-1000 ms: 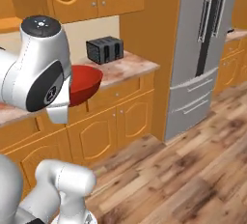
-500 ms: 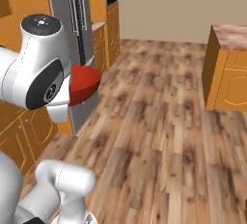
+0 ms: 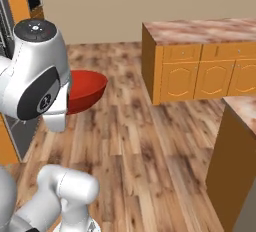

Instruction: Pick up the bowls from the cabinet and place each bowl in front of a stool on the dining counter.

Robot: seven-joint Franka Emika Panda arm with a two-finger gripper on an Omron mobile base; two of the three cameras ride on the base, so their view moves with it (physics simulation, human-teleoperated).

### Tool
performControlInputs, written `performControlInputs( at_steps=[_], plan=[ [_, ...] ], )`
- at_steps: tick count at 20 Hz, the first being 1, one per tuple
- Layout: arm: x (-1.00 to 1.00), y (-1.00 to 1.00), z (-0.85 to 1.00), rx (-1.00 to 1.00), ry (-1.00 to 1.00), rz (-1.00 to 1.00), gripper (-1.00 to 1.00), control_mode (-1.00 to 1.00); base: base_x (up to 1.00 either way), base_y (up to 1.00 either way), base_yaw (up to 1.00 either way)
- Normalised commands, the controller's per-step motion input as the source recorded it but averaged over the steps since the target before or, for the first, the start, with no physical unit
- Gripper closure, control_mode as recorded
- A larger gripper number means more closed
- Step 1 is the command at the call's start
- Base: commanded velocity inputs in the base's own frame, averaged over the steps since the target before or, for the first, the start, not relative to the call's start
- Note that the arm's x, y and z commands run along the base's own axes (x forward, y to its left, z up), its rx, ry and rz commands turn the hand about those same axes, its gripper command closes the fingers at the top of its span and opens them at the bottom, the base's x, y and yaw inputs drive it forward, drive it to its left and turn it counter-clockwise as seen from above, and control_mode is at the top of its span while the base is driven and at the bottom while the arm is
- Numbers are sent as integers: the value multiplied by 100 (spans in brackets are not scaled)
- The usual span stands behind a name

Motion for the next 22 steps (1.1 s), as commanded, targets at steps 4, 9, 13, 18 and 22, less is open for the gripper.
performControlInputs(
  at_steps=[4, 9, 13, 18, 22],
  plan=[
    [0, 0, 0, 0, 0, 0, 100, 100, 100, 0, 0],
    [0, 0, 0, 0, 0, 0, 100, 100, 100, 0, 0],
    [0, 0, 0, 0, 0, 0, 100, 100, 100, 0, 0],
    [0, 0, 0, 0, 0, 0, 100, 100, 100, 1, 0],
    [0, 0, 0, 0, 0, 0, 100, 100, 100, 16, 0]
  ],
)
